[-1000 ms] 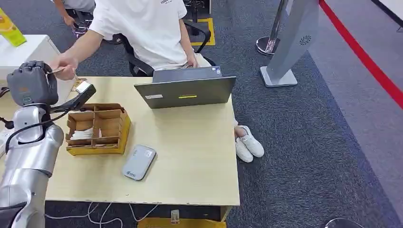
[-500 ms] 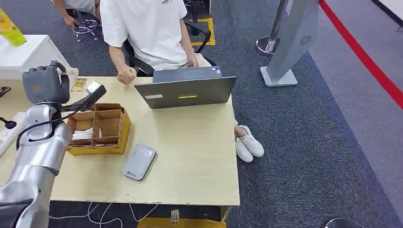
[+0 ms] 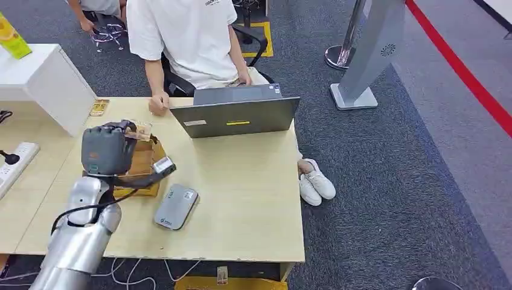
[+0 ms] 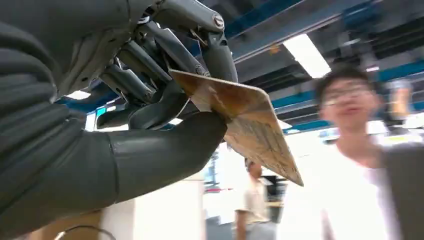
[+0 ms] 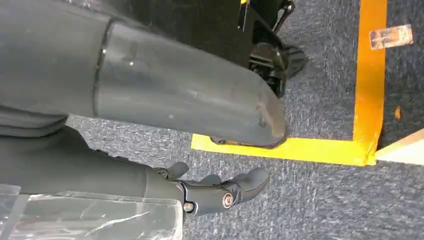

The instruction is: Pass the card to the sensor for recognition and then transmit it.

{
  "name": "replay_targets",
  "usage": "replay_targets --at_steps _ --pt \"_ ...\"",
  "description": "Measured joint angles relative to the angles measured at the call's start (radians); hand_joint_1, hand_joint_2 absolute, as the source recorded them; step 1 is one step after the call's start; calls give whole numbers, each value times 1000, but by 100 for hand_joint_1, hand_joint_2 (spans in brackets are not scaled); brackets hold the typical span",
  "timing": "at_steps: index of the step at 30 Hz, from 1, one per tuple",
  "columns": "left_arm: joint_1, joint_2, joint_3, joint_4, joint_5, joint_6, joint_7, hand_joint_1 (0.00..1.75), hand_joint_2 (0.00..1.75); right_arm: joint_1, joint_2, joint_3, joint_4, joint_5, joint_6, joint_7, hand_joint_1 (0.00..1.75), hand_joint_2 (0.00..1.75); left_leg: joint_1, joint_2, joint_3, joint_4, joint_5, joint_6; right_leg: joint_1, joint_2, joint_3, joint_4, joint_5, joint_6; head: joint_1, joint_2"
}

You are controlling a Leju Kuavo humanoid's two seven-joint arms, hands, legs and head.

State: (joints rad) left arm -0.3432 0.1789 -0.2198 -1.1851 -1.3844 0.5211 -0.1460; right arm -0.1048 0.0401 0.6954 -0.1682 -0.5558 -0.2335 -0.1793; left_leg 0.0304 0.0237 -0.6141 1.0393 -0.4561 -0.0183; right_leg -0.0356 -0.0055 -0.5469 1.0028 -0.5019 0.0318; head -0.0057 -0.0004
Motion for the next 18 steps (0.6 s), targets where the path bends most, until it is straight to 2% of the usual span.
replay_targets --at_steps 2,6,9,14,15,16,17,18 --pt "56 2 -42 -76 -18 -29 32 175 175 4 0 0 1 -3 -2 -3 0 0 0 0 -1 0 0 0 0 -1 -1 0 0 0 0 0" --pt "104 8 -100 -159 -35 -121 74 175 175 8 0 -2 2 -19 -4 -12 0 0 0 0 0 0 0 0 0 -1 0 0 0 0 0 0" --pt "141 11 -141 -198 -50 -203 106 175 175 12 0 -8 5 -32 -10 -13 0 0 0 0 0 0 1 0 0 -1 0 0 1 0 0 0" --pt "206 23 -199 -237 -86 -268 192 175 175 20 0 -21 7 -52 -18 -12 0 0 0 -1 0 0 1 0 0 -1 0 0 1 0 0 0" --pt "221 24 -201 -238 -93 -276 229 175 175 20 1 -23 7 -44 -18 -15 0 0 0 0 -1 -1 1 0 0 -1 1 0 1 0 0 0" --pt "255 28 -201 -250 -105 -275 299 175 175 20 16 -20 7 -19 -27 -30 0 0 0 1 0 -2 1 -1 0 1 1 0 0 0 2 0" --pt "305 35 -200 -271 -117 -264 376 175 175 20 35 -10 9 6 -55 -37 0 0 0 4 2 -2 -2 -3 1 5 1 0 0 -1 3 0" --pt "358 40 -200 -286 -130 -244 427 175 175 22 62 1 11 17 -91 -32 0 0 1 8 4 -1 -4 -3 1 8 0 0 0 -1 2 0"
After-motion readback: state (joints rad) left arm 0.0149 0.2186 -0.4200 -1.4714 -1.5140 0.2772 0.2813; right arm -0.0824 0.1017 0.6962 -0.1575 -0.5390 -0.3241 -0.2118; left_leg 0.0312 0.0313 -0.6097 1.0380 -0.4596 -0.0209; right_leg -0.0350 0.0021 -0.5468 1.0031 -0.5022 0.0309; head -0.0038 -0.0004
